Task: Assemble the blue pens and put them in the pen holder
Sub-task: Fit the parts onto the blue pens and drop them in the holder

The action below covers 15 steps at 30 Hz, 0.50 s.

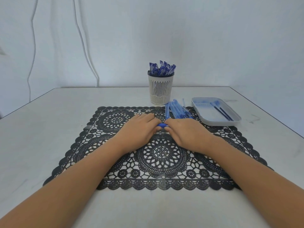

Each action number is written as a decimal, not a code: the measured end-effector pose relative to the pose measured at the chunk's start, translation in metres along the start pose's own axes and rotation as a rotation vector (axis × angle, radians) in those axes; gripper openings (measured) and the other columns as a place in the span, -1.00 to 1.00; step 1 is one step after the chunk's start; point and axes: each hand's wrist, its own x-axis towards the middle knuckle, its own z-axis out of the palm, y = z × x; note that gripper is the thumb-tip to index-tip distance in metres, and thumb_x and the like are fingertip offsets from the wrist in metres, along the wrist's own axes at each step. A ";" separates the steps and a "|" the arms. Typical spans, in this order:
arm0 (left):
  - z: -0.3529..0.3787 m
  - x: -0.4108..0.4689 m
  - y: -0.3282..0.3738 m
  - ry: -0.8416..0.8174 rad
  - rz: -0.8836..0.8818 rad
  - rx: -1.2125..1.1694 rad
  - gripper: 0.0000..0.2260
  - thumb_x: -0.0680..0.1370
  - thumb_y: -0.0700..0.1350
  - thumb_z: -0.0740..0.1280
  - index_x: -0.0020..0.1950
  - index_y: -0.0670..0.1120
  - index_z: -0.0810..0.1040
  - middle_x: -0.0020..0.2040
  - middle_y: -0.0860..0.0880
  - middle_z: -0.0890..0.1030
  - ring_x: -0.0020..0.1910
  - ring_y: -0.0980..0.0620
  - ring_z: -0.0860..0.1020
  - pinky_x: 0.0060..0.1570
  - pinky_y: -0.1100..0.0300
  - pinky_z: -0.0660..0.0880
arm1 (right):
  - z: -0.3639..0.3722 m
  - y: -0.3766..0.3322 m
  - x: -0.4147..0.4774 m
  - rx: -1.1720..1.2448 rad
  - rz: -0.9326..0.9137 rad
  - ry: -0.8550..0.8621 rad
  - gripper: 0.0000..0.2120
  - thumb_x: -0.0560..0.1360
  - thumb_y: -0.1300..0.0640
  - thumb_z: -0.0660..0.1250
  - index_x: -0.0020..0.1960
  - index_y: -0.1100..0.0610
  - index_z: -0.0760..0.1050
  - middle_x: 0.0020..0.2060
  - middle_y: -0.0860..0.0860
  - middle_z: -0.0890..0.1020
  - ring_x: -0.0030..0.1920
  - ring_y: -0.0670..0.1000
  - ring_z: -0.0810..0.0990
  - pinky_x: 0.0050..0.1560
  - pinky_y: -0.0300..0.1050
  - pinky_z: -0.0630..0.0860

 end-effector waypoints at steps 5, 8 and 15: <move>-0.001 -0.001 -0.001 -0.036 -0.015 -0.078 -0.62 0.57 0.04 0.01 0.05 -0.14 0.53 -0.18 0.00 0.47 -0.23 0.12 0.32 -0.19 0.20 0.28 | 0.001 0.005 0.001 0.071 -0.012 0.052 -0.67 0.57 -0.07 0.04 0.03 0.11 0.48 -0.43 -0.04 0.50 -0.47 -0.07 0.39 -0.39 -0.10 0.38; -0.003 -0.001 -0.001 -0.022 -0.019 -0.090 -0.63 0.57 0.04 0.02 0.05 -0.13 0.53 -0.18 0.03 0.45 -0.24 0.13 0.31 -0.19 0.21 0.26 | 0.000 0.011 0.000 0.128 0.027 0.069 -0.70 0.56 -0.10 0.10 0.00 0.04 0.52 -0.55 -0.12 0.36 -0.55 -0.16 0.30 -0.46 -0.23 0.26; 0.002 -0.003 -0.008 -0.050 -0.186 -0.134 -0.71 0.59 -0.02 0.12 0.17 -0.13 0.51 -0.10 0.01 0.46 -0.16 0.08 0.39 -0.09 0.12 0.41 | -0.007 0.014 -0.005 0.127 0.222 0.036 -0.71 0.61 -0.06 -0.02 0.10 0.07 0.37 -0.26 -0.06 0.53 -0.28 -0.07 0.49 -0.26 -0.15 0.41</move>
